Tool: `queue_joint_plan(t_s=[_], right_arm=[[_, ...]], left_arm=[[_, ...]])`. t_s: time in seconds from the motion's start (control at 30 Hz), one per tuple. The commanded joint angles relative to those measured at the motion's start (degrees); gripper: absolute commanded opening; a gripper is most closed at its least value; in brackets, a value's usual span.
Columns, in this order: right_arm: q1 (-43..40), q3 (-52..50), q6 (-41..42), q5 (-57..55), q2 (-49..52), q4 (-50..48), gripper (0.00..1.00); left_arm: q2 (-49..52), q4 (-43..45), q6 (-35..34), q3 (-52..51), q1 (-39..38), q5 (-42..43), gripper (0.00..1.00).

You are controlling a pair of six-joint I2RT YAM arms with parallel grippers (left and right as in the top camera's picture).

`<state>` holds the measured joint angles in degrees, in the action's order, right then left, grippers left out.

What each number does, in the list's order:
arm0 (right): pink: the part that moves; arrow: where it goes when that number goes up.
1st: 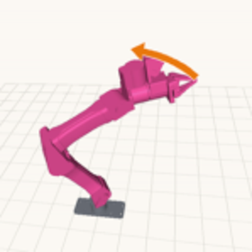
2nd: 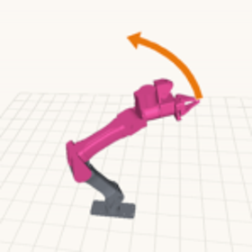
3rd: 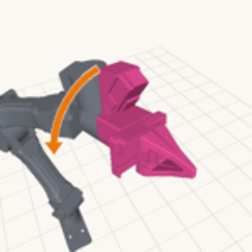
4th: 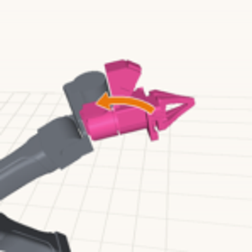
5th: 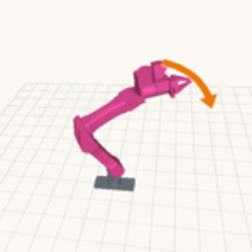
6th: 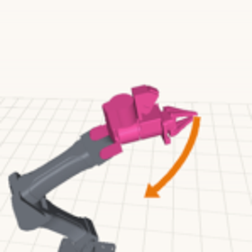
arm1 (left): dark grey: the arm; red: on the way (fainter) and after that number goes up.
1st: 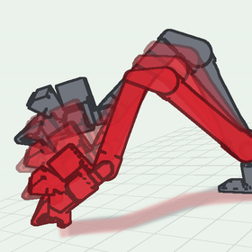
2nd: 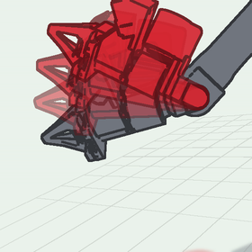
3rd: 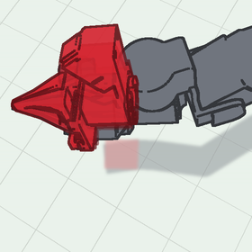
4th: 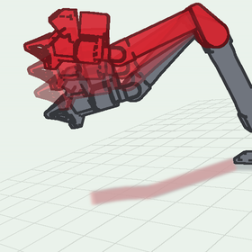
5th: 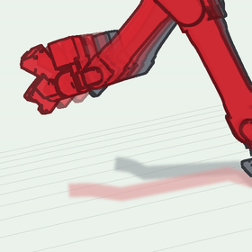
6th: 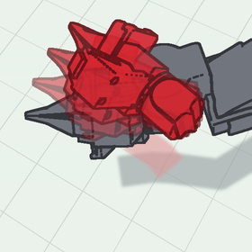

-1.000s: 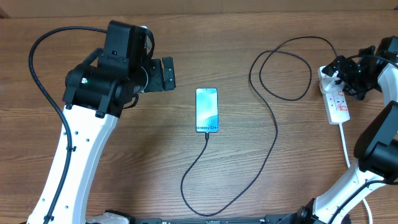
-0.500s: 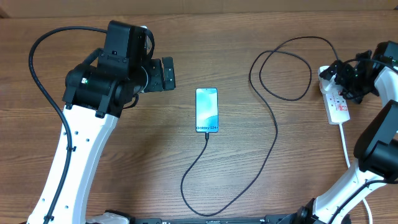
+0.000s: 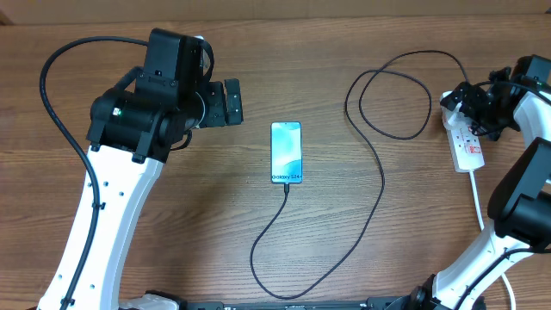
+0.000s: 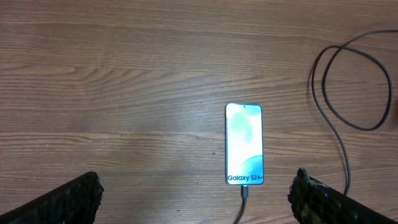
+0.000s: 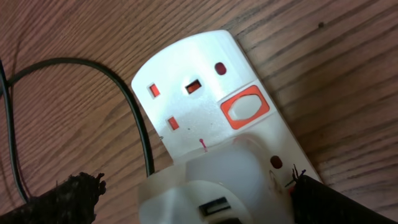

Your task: Plug charger to phone and switch on socket

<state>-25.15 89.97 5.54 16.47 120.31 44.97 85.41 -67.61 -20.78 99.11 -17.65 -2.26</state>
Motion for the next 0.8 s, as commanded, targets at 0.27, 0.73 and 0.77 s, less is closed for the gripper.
queue_joint_plan(t_s=[0.27,0.73,0.77], right_arm=[[1.2,-1.55,-0.04,1.66,0.37,0.79,1.0],[2.49,-4.52,-0.07,6.78,0.37,2.89,1.0],[2.6,-4.52,-0.07,6.75,0.37,3.13,1.0]], left_arm=[[0.42,0.11,1.11,0.72,-0.37,-0.74,1.0],[0.42,0.11,1.11,0.72,-0.37,-0.74,1.0],[0.42,0.13,1.11,0.72,-0.37,-0.74,1.0]])
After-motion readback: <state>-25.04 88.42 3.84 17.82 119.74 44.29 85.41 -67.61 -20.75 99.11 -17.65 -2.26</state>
